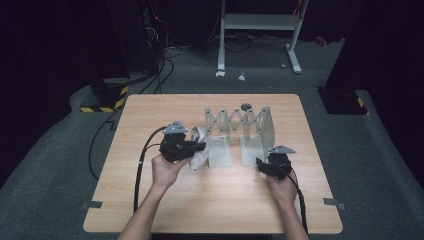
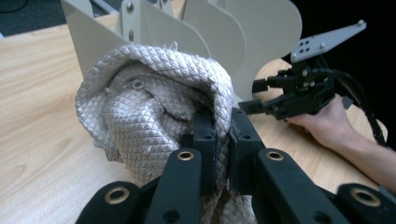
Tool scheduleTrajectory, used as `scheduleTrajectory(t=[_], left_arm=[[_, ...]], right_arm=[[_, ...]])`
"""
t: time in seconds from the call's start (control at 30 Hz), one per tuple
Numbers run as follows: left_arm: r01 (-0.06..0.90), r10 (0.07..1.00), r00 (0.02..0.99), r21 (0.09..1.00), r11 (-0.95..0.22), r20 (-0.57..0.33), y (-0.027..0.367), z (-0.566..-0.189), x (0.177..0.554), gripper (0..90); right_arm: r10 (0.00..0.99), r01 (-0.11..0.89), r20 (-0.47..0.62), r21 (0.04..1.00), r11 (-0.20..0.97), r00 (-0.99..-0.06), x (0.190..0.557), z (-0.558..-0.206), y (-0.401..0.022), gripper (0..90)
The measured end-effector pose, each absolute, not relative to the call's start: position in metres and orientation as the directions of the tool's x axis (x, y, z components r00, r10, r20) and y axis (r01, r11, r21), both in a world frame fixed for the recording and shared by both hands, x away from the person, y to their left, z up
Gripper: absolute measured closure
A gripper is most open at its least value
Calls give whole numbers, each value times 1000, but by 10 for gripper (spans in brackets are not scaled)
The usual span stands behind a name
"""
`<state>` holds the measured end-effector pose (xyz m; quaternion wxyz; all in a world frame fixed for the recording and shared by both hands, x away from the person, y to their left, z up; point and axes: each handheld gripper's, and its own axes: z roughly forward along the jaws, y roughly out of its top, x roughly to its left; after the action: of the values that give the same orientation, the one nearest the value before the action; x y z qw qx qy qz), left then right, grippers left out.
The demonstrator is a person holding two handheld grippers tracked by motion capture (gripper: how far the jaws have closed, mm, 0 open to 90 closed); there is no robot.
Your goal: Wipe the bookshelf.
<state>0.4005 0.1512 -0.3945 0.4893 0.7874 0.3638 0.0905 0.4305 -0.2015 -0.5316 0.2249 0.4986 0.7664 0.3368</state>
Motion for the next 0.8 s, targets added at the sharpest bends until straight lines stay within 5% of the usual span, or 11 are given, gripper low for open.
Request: scheduleTrajectory(t=[0.4, 0.8], left_arm=[[485, 651, 723, 841, -240, -231, 142, -399, 394, 833], [531, 678, 702, 794, -295, -218, 131, -455, 379, 833]], right_arm=[[916, 613, -10, 740, 277, -402, 430, -532, -202, 381], [916, 613, -9, 740, 276, -401, 430, -532, -201, 381]])
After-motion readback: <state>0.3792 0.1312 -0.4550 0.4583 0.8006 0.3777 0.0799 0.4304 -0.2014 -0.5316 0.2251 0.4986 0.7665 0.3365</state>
